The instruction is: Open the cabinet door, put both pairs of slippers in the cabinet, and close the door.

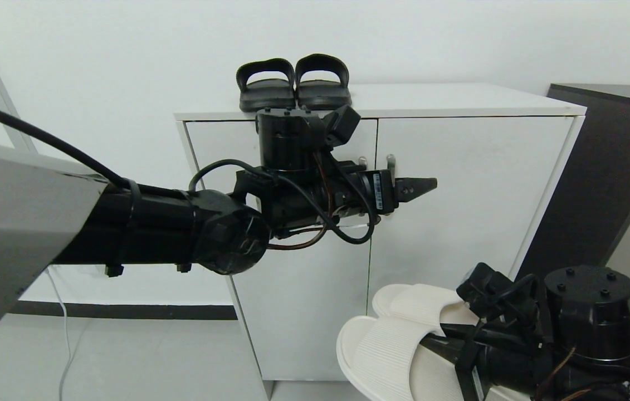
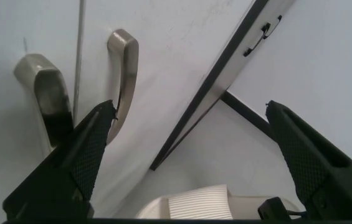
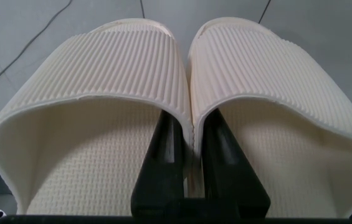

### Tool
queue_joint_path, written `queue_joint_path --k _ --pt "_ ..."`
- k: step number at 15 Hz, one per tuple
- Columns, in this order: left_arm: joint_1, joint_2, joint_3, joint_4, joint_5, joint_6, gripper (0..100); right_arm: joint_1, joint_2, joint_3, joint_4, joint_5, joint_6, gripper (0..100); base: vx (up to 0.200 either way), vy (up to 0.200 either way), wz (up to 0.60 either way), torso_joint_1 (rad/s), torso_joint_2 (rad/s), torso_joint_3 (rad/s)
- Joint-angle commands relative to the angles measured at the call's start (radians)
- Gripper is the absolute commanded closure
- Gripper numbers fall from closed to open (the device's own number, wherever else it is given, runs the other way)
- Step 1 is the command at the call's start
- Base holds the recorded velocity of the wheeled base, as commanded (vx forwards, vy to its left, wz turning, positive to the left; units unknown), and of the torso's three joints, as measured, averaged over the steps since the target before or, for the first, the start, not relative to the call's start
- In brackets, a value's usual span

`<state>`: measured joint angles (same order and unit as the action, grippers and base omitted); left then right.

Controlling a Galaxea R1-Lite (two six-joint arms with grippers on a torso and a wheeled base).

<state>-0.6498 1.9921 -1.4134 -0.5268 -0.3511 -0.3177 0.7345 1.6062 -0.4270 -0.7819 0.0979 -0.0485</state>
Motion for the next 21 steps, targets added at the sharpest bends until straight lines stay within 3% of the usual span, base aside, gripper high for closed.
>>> queue_joint_path --k 1,5,6,10,15,21 --pt "0.001 0.014 -0.013 0.001 0.006 0.000 0 0.000 0.001 0.001 0.000 0.000 -0.001 100 0.000 0.000 0.00 0.000 0.00 0.000" --pt "0.002 0.031 -0.050 0.022 0.004 0.000 0 0.000 0.009 0.002 -0.003 -0.001 -0.001 100 0.000 0.000 0.00 0.000 0.00 0.000" --pt "0.002 0.031 -0.050 0.022 0.004 0.000 100 0.000 0.008 0.002 -0.003 0.000 -0.001 100 0.000 0.000 0.00 0.000 0.00 0.000" --pt "0.002 0.016 -0.027 0.021 0.004 0.000 100 0.005 0.008 0.013 -0.002 0.005 -0.002 100 0.000 0.000 0.00 0.000 0.00 0.000" --pt "-0.028 -0.098 0.102 0.018 0.003 0.000 100 0.036 -0.011 0.037 -0.003 0.011 -0.001 100 0.000 0.000 0.00 0.000 0.00 0.000" --pt "-0.028 -0.213 0.223 0.008 0.004 0.000 100 0.036 -0.026 0.051 -0.002 0.045 -0.004 100 0.000 0.000 0.00 0.000 0.00 0.000"
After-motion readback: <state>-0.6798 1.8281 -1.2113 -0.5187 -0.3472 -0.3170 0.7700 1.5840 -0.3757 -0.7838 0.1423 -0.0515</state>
